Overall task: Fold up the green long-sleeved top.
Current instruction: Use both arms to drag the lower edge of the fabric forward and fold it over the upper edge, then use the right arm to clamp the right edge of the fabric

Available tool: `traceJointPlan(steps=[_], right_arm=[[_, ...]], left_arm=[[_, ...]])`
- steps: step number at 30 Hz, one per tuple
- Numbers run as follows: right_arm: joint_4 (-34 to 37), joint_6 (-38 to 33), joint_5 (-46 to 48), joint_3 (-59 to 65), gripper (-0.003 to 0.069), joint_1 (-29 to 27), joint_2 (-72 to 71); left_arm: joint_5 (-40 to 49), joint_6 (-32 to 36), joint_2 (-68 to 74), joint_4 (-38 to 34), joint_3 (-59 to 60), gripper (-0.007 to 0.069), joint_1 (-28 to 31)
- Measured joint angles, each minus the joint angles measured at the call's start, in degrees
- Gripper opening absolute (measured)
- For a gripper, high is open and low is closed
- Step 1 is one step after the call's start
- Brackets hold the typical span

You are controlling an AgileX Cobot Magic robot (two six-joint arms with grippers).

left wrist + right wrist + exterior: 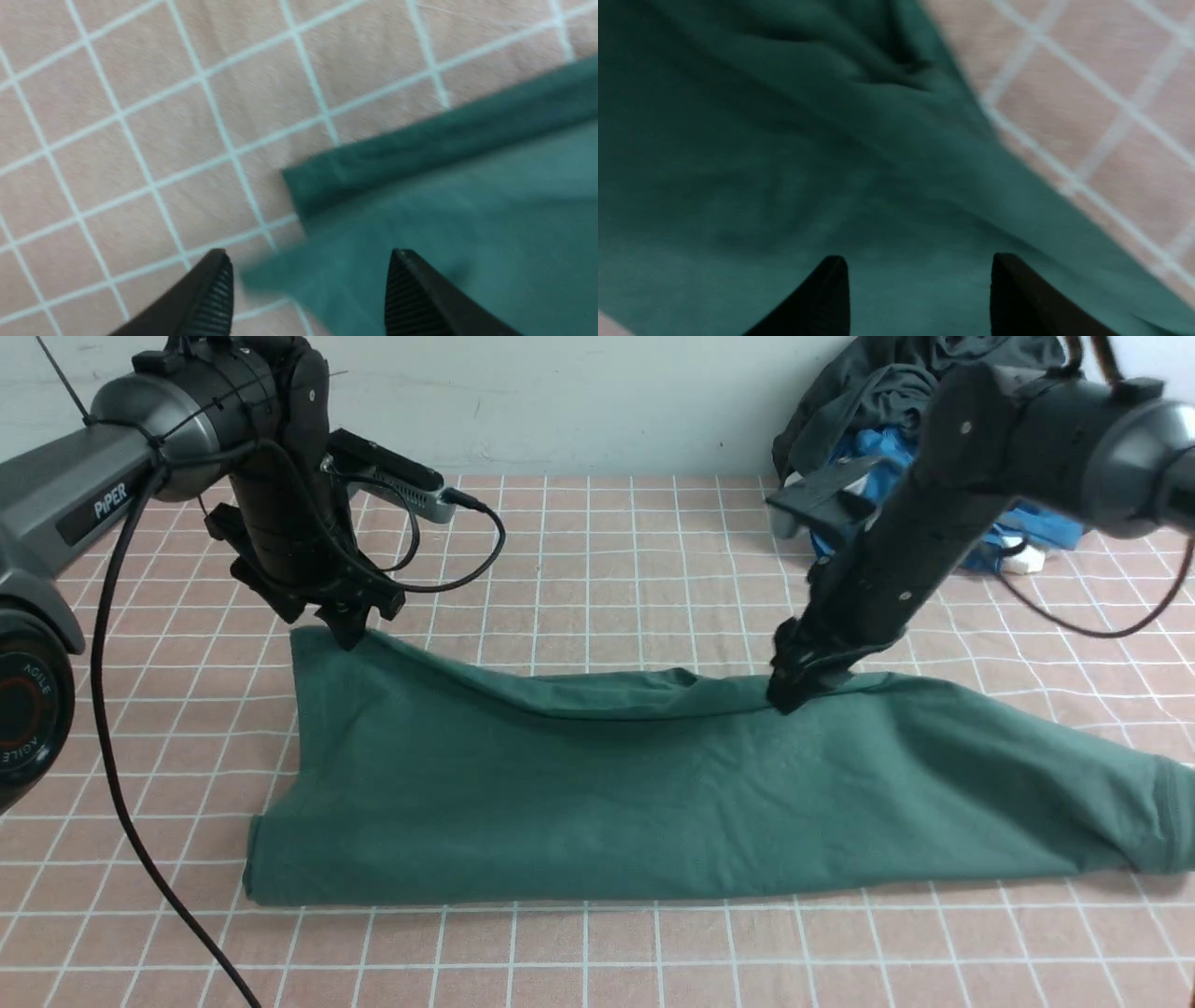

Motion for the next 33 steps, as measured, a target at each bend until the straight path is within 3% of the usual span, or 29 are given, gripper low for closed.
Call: traceJointPlan(steps=[6, 12, 17, 21, 26, 33], right_arm=[[-2.99, 0.4, -5.89, 0.0, 0.0384, 4.24, 5.11], [-10.21, 14.11, -20.26, 0.0, 0.0384, 3.49, 7.43], [-16.57, 24.37, -28.8, -0.73, 0.0384, 1.37, 7.46], [-20.1, 27.63, -22.3, -5.82, 0.0384, -0.96, 7.32], [-23.19, 25.79, -7.77, -10.38, 0.0384, -4.69, 2.11], [-18.88, 22.43, 0.1, -1.23, 0.0384, -11.09, -12.11]], left_arm=[[1.14, 0.06, -0.17, -0.34, -0.13, 0.0281, -0.68], [2.11, 0.06, -1.02, 0.88, -0.13, 0.0099, 0.33], [2.31, 0.51, -1.02, -1.71, -0.13, 0.0006, 0.05], [2.38, 2.09, -1.09, -4.1, -0.13, -0.0004, -0.94], [2.33, 3.64, -3.17, -8.76, 2.28, -0.0004, -4.26], [2.28, 5.07, -10.99, -11.87, 16.35, -0.0004, -10.38]])
